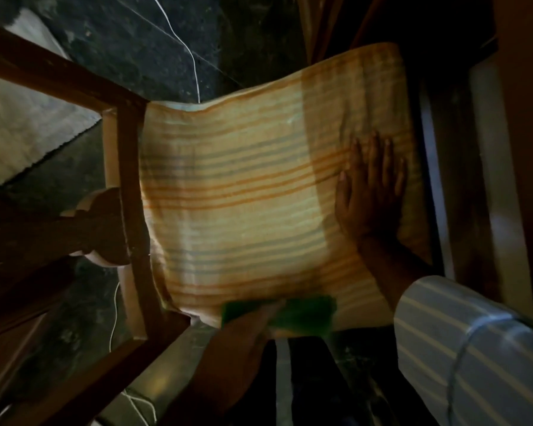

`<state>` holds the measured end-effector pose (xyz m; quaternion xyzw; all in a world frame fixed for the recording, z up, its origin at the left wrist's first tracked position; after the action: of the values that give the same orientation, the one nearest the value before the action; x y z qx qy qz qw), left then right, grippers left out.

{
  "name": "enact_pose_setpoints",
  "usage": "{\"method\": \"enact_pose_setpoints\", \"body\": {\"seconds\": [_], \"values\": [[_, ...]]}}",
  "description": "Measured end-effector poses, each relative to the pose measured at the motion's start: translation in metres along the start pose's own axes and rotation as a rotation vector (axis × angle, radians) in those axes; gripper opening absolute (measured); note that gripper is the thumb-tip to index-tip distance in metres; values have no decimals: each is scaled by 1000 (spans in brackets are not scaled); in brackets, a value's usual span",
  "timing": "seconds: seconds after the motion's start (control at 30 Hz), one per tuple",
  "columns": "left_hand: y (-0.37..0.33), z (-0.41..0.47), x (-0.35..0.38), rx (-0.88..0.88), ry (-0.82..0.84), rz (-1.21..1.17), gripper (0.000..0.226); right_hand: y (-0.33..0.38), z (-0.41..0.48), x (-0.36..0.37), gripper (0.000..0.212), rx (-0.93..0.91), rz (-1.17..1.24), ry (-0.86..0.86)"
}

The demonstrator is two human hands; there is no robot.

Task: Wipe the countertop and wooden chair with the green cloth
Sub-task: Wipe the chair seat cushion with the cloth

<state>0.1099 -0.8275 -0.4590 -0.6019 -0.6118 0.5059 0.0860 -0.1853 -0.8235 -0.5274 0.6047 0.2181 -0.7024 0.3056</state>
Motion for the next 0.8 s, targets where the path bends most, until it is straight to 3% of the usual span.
{"method": "enact_pose_setpoints", "body": {"seconds": [0.07,0.13,0.2,0.3,0.4,0.57,0.7,0.8], "values": [[4,16,-49,-214,-274,-142,30,2,-1,-2,60,-12,-14,-4],[5,41,-97,-292,-501,-205,32,6,0,-4,60,0,-20,-7],[2,80,-133,-266,-594,-207,23,12,0,-5,58,78,-22,-18],[-9,148,-169,-126,-682,-14,19,23,-1,-7,56,162,-11,-58],[-23,226,-150,35,-570,258,30,23,-3,-4,56,158,-35,-85],[-72,283,-46,240,-281,637,66,25,-4,-5,55,150,-68,-85],[-66,250,-6,455,-188,680,60,20,-5,0,54,178,-59,-6],[-24,210,-23,467,-187,713,56,22,-4,1,64,147,-59,40]]}}
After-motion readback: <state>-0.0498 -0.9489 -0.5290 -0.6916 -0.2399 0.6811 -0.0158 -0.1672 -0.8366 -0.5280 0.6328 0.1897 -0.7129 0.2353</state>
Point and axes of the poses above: each hand's wrist, its own z-axis towards the middle knuckle, its own x-axis out of the palm, y = z × x, the point moved 7 cm from there along z, towards the middle knuckle, and after that the axes turned 5 degrees about -y, right-handed, at the moved point
